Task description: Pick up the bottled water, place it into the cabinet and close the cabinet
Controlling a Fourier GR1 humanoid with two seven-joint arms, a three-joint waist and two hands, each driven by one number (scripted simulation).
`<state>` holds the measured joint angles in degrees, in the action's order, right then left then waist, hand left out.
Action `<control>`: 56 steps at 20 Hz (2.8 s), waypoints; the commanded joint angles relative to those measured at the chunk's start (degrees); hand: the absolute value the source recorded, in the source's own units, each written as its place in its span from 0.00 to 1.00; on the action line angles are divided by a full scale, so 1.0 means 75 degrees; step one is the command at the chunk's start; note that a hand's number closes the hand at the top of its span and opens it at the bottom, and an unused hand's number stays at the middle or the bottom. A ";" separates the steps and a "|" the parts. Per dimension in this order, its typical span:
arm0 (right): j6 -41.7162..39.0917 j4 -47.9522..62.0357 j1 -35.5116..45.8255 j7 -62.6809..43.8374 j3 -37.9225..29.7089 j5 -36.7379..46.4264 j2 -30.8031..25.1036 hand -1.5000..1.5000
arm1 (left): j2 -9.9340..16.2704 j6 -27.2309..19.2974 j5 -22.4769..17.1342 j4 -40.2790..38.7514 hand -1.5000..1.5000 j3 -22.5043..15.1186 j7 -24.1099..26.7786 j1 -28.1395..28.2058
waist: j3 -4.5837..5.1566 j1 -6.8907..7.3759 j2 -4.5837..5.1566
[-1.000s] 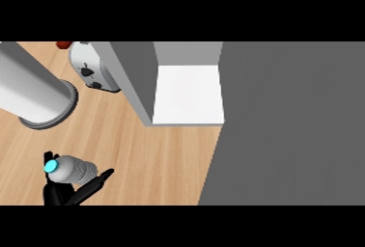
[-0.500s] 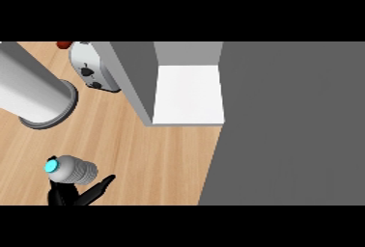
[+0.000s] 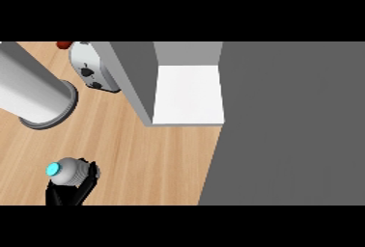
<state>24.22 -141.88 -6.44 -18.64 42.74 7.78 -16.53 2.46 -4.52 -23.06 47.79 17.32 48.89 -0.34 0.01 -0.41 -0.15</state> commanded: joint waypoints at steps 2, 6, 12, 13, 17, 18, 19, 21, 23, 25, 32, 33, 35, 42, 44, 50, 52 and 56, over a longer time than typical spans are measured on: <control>0.0130 -0.1117 -0.0560 -0.0155 0.0368 0.0943 -0.0323 0.00 | -0.0228 -0.0055 -0.0081 0.0080 1.00 -0.0092 0.0018 -0.0126 | 0.0001 -0.0023 -0.0008; -0.0008 -0.0651 -0.0347 0.0088 -0.0016 0.0460 -0.0560 0.00 | 0.0218 0.0982 0.0337 0.0037 1.00 -0.0844 -0.0570 -0.0489 | 0.0004 -0.0106 -0.0006; 0.0119 -0.0272 0.0034 0.0022 0.0092 0.0616 -0.0300 0.00 | 0.0111 0.2054 0.0817 -0.0290 1.00 -0.1716 -0.0695 -0.0916 | 0.0006 -0.0025 0.0008; 0.0111 -0.0731 0.0193 -0.0347 0.0075 0.0663 -0.0352 0.00 | 0.0002 0.2166 0.0724 -0.0042 1.00 -0.1802 -0.0899 -0.0906 | 0.0008 -0.0021 -0.0004; 0.0001 -0.0774 -0.0509 0.0205 0.0053 0.0377 -0.0633 0.00 | -0.0063 0.1896 0.0867 0.0545 1.00 -0.1862 -0.0530 -0.0424 | -0.0005 0.0024 -0.0002; -0.0192 -0.0695 -0.0177 0.0161 -0.0376 -0.0093 -0.0615 0.00 | -0.0313 0.1419 0.0830 0.0506 1.00 -0.2233 -0.0674 -0.0767 | -0.0005 0.0025 0.0006; -0.0125 -0.0648 -0.0515 0.0494 -0.0360 0.0048 -0.0679 0.00 | 0.0031 0.1866 0.0857 0.0480 1.00 -0.1952 -0.0971 -0.0814 | -0.0005 0.0014 0.0006; 0.0179 -0.0546 -0.0280 0.0119 0.0228 0.0702 -0.0262 0.00 | -0.0230 0.1294 0.1004 0.1763 1.00 -0.2339 -0.1562 -0.0344 | -0.0005 0.0052 -0.0017; 0.0079 -0.0731 -0.0576 0.0365 0.0065 0.0532 -0.0563 0.00 | -0.0092 0.1517 0.0813 0.1772 1.00 -0.2254 -0.1988 -0.0621 | -0.0006 0.0018 -0.0012; 0.0088 -0.0521 -0.0122 -0.0029 0.0039 0.0578 -0.0273 0.00 | -0.0137 0.1770 0.0592 0.2370 1.00 -0.2451 -0.2198 -0.0112 | -0.0002 0.0053 -0.0005; 0.0217 -0.1204 -0.0177 -0.0474 -0.0173 0.0522 -0.0541 0.00 | -0.0326 0.0565 0.0251 0.3832 1.00 -0.3474 -0.3092 0.0034 | 0.0000 0.0024 -0.0009; 0.0411 -0.0718 -0.0387 -0.0072 0.0575 0.1018 -0.0313 0.00 | -0.0326 0.0382 0.0339 0.4345 1.00 -0.3303 -0.3638 -0.0088 | -0.0001 0.0019 -0.0018; 0.0325 -0.0743 -0.0153 -0.0253 0.0615 0.1073 -0.0298 0.00 | -0.0327 0.0077 0.0486 0.4106 1.00 -0.3655 -0.3110 -0.0050 | 0.0002 0.0010 -0.0006; 0.0229 -0.0370 -0.0088 0.0136 0.0135 0.0522 -0.0305 0.00 | -0.0328 -0.1046 0.0589 0.5008 1.00 -0.4522 -0.3872 -0.0474 | -0.0001 0.0031 0.0004; 0.0305 -0.0423 -0.0111 0.0155 0.0392 0.0721 -0.0328 0.00 | -0.0328 -0.1792 0.0405 0.4806 1.00 -0.4968 -0.4038 -0.1143 | 0.0000 -0.0015 0.0001; 0.0174 -0.1079 0.0099 -0.0654 -0.0046 0.0619 -0.0568 0.00 | -0.0328 -0.2212 0.0580 0.4780 1.00 -0.4823 -0.4635 -0.1962 | 0.0002 -0.0004 0.0001; 0.0274 -0.0917 -0.0280 -0.0115 0.0239 0.0558 -0.0613 0.00 | -0.0328 -0.2796 0.0295 0.4140 1.00 -0.4937 -0.4711 -0.2941 | -0.0001 -0.0077 0.0006; 0.0305 -0.0884 -0.0387 0.0021 0.0203 0.0568 -0.0670 0.00 | -0.0328 -0.2986 0.0452 0.3420 1.00 -0.4612 -0.4605 -0.3691 | -0.0001 -0.0085 0.0011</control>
<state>26.65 -141.71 -6.15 -16.69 43.24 7.71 -19.85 0.01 -25.03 -20.01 78.13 -18.41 14.63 -22.52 0.02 -0.87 -0.10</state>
